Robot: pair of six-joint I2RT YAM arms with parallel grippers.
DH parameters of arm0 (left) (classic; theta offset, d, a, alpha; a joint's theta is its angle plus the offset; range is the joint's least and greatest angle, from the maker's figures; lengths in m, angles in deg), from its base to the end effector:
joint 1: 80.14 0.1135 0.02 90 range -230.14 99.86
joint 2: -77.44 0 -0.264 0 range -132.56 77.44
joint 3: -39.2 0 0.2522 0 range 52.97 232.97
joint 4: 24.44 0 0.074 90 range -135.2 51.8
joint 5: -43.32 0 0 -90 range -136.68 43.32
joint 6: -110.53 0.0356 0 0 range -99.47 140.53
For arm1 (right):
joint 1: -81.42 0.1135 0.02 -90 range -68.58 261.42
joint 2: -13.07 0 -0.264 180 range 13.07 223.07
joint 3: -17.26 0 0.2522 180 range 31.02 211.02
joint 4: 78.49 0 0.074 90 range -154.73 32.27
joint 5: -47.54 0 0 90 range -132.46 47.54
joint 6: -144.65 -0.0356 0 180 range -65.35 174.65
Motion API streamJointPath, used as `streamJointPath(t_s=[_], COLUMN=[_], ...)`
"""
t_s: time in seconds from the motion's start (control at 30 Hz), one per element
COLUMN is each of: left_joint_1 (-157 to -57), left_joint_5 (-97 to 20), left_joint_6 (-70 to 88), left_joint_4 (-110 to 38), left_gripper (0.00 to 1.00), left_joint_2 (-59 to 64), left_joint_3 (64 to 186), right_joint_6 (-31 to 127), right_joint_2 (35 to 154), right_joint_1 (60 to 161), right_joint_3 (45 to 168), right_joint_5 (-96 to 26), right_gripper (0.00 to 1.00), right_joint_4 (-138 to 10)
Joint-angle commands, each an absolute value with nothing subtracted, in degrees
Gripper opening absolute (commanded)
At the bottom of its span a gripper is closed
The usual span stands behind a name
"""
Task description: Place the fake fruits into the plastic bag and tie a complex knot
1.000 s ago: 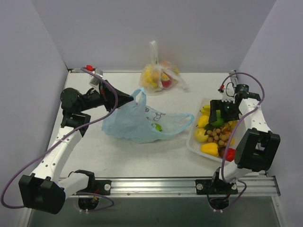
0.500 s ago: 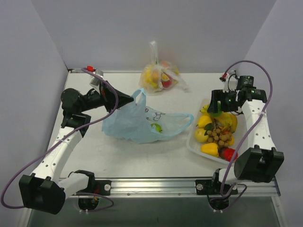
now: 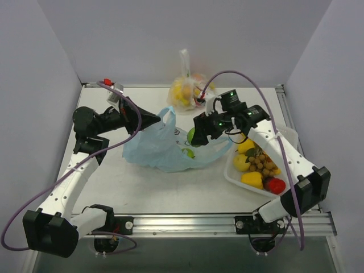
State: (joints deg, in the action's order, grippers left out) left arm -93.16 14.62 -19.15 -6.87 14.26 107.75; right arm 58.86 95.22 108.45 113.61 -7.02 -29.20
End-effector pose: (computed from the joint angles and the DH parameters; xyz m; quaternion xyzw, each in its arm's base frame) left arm 0.2228 -0.0836 0.4082 0.3039 0.5604 -0.5706 0.5176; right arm 0.2692 0.1605 0.3777 -0.3627 0.7763 0.3516 0.3771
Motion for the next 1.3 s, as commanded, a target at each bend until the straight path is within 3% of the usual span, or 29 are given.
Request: streamJointPath(t_s=[0.0,0.53,0.57,0.6,0.63,0.73,0.97,1.1,1.27], left_joint_1=[-93.06,-92.89,-92.80,-92.89,-92.71,-92.36,-91.31,-91.31,-91.22], left_joint_5=[14.41,13.00,13.00,12.91,12.91,12.91,12.74,13.00,12.39], left_joint_6=[-20.77,-24.55,-24.73,-24.82,-24.90,-25.34,-26.92,-27.10,-27.89], left_joint_4=[-2.35,2.49,2.66,2.93,2.93,3.28,4.24,4.60,4.77], left_gripper=[0.00,0.00,0.00,0.00,0.00,0.00,0.00,0.00,0.00], left_joint_2=[14.77,13.80,13.72,13.80,13.80,13.71,13.89,13.80,13.45], left_joint_3=[107.99,105.00,104.74,104.65,104.47,104.21,103.68,103.59,103.15], right_joint_6=[54.66,38.49,37.35,36.82,36.20,36.19,40.66,51.72,76.16], right_joint_2=[98.57,109.91,110.88,112.63,113.43,113.97,106.07,99.22,93.06], right_joint_1=[113.05,120.98,120.98,120.98,120.98,120.80,114.13,103.35,90.59], right_joint_3=[111.45,112.76,112.85,112.94,112.68,112.33,113.02,114.87,115.93], right_joint_5=[-9.40,-2.73,-2.03,-2.37,-2.64,-5.10,-0.19,3.95,-5.51], right_gripper=[0.00,0.02,0.09,0.26,0.68,1.00,1.00,0.99,0.98], right_joint_4=[-37.45,-50.22,-50.66,-51.71,-52.16,-52.25,-45.85,-30.50,-14.31])
